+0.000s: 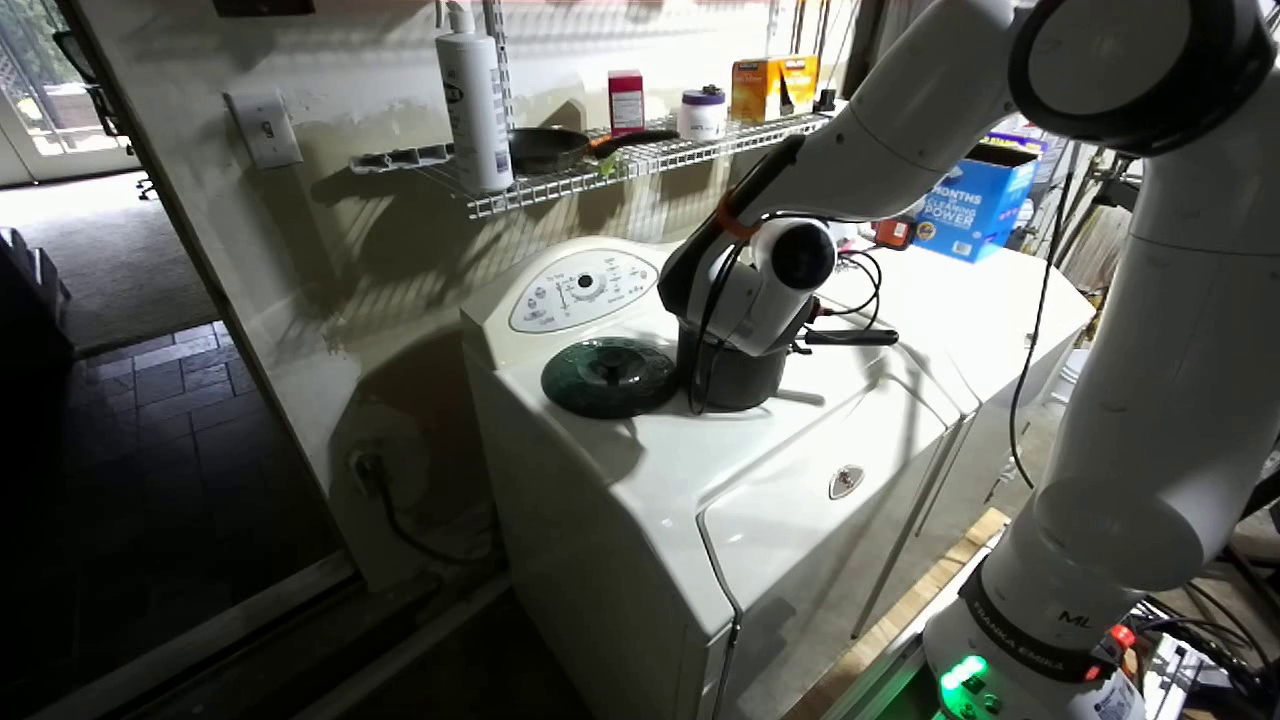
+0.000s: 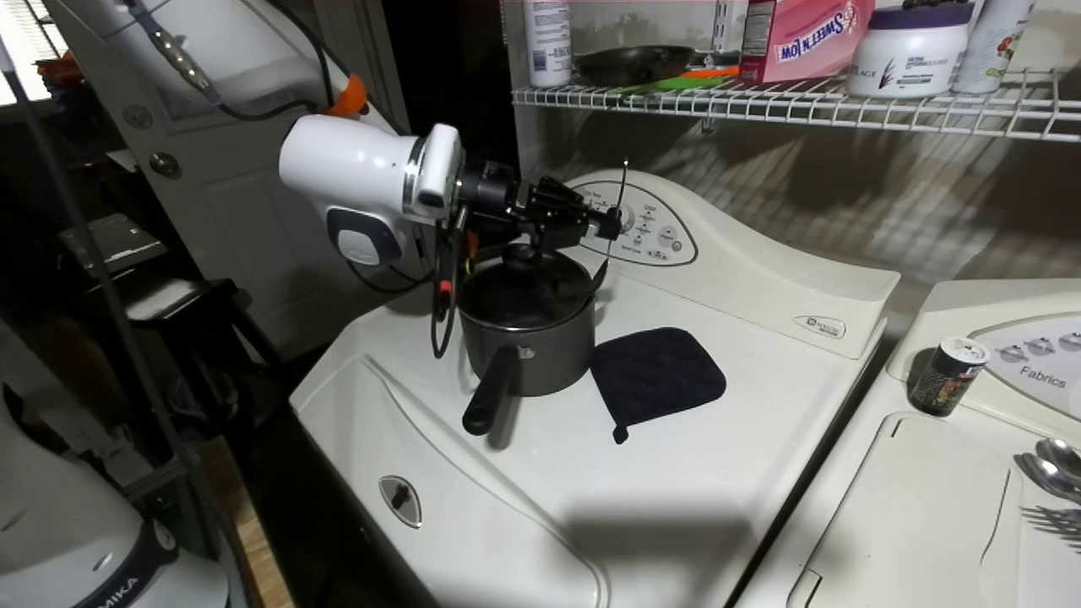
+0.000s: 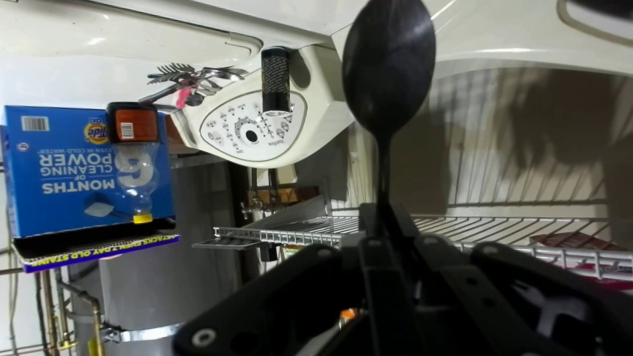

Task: Put the spoon in the pot

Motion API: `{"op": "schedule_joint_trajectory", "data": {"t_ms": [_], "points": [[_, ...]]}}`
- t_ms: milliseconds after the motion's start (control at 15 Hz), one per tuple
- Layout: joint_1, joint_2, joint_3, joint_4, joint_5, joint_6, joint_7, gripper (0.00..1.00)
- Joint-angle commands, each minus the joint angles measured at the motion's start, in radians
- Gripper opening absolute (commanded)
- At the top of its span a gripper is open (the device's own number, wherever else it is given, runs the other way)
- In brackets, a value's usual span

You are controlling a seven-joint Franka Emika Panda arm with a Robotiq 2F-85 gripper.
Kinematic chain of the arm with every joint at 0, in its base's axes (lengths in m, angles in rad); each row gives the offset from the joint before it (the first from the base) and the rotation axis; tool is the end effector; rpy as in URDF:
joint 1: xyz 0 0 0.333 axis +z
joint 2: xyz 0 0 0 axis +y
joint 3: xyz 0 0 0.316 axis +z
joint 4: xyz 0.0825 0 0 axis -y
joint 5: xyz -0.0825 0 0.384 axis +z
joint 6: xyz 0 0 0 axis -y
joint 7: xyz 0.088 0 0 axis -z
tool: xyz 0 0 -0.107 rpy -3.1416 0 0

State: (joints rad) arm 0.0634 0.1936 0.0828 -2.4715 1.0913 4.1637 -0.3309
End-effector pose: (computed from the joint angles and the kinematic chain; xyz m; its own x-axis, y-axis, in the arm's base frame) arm 0.4516 -0.0578 0.3683 0.1304 -0.2871 0.9490 -0.7105 -0.6946 -0.1125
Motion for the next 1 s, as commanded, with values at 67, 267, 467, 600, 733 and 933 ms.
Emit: {"op": "schedule_joint_trajectory", "data": {"t_ms": [67,267,467,600,733,933], "points": [[0.038,0.045,-0.025,0.05,0.03,0.01,-0.049,0.02],[0.047,0.058,-0.029,0.055,0.033,0.014,-0.056,0.02],[0.053,0.068,-0.033,0.054,0.029,0.028,-0.053,0.02],[0.059,0.073,-0.037,0.054,0.027,0.038,-0.052,0.02],[0.062,0.077,-0.038,0.052,0.024,0.049,-0.049,0.02],[0.067,0.086,-0.037,0.05,0.021,0.072,-0.044,0.02]]}}
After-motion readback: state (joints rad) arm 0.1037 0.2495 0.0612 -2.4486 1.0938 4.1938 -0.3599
